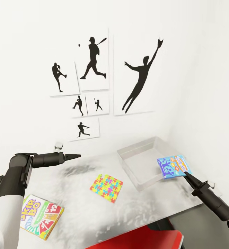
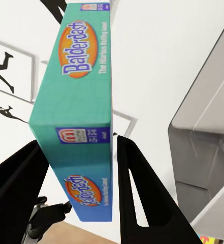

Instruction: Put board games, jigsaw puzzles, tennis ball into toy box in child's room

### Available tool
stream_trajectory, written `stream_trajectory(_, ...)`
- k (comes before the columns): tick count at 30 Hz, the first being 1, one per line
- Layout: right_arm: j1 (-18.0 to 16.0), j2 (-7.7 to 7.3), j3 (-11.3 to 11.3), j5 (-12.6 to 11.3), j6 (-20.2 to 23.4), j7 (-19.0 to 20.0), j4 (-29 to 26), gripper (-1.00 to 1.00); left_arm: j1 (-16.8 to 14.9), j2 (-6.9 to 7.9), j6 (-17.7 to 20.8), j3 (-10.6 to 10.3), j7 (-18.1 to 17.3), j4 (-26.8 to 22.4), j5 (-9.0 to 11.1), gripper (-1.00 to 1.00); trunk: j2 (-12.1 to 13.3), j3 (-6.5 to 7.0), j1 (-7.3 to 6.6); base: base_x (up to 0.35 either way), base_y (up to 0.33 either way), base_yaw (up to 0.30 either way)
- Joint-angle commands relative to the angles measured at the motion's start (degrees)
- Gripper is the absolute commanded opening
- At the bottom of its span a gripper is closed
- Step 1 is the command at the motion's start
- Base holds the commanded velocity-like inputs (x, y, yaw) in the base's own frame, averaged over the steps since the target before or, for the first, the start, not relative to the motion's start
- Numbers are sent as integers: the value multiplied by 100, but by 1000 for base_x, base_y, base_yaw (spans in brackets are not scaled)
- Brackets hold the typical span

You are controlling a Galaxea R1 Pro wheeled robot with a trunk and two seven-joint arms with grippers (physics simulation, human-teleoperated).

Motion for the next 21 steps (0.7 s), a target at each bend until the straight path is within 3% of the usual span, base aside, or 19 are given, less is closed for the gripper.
stream_trajectory(1,-5,-1,0,-31,36,2,1,-100,-6,-2,58,8,-52,-5,-60,100,-12,-12,4,1,0,0)
stream_trajectory(21,-5,-1,10,-20,31,-19,-18,-100,-6,1,65,8,-52,-4,-60,100,-12,-12,4,0,0,0)
